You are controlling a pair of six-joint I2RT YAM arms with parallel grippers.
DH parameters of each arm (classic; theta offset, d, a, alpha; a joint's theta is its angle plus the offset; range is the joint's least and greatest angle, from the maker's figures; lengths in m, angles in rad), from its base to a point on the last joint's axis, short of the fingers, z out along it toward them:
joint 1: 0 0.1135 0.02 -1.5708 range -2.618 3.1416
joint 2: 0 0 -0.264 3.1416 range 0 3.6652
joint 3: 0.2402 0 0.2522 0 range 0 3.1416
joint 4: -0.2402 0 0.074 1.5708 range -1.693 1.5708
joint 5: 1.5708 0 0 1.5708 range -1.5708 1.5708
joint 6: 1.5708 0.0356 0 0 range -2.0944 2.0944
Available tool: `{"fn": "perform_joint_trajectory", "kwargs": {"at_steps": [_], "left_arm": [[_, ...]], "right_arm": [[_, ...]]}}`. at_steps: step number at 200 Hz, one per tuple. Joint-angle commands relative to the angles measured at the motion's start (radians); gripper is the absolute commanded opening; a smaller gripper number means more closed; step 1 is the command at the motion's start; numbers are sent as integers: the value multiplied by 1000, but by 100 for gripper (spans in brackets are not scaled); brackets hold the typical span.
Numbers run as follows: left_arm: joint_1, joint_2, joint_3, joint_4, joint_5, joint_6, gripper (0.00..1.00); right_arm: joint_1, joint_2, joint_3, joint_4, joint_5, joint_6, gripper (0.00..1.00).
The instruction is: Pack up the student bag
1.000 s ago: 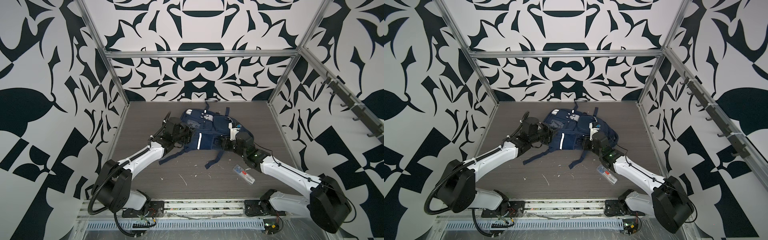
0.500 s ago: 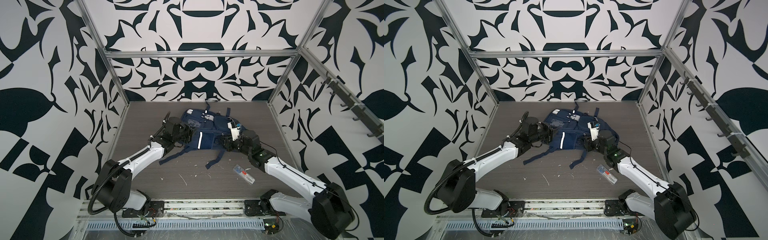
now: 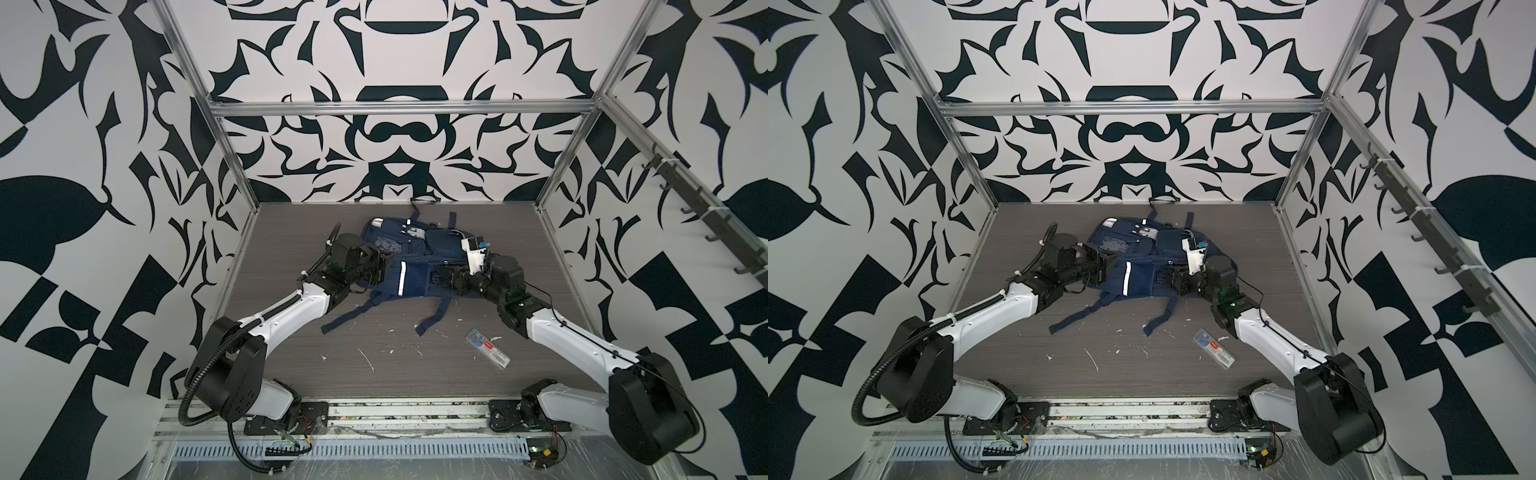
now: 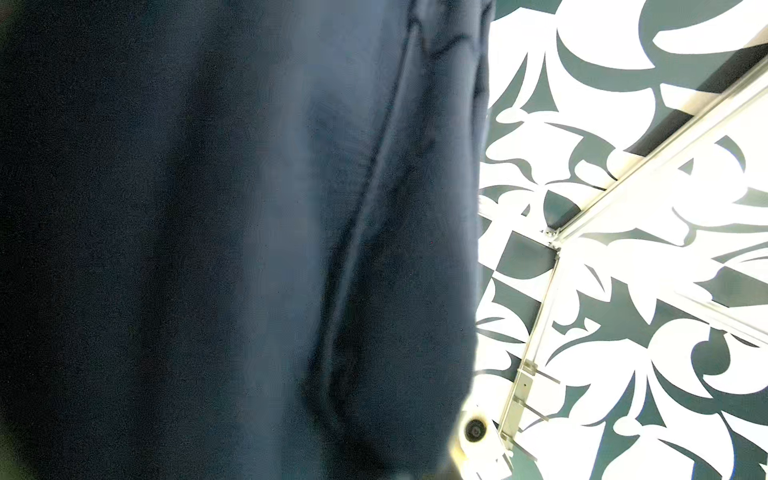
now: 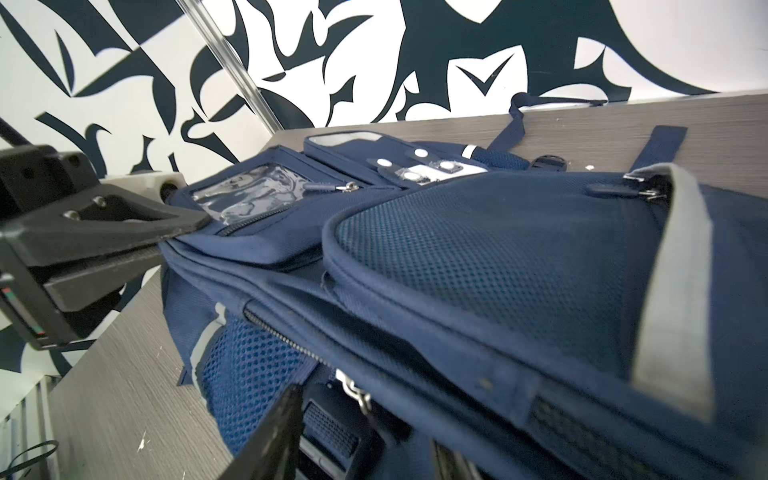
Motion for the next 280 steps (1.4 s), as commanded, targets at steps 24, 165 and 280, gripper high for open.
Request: {"fn": "perform_joint_trajectory", "kwargs": {"at_steps": [24, 165, 280], "left_arm": [[-14, -29, 30, 155, 128, -10, 0], [-8, 13, 56, 227, 165, -38, 0], [-8, 8, 53, 218, 159, -37, 0]], "right_arm": [[-78, -72, -4, 1, -22, -119, 53], [-122, 114, 116, 89, -281, -141, 45], [-108, 159, 154, 99, -328, -123, 16]]}}
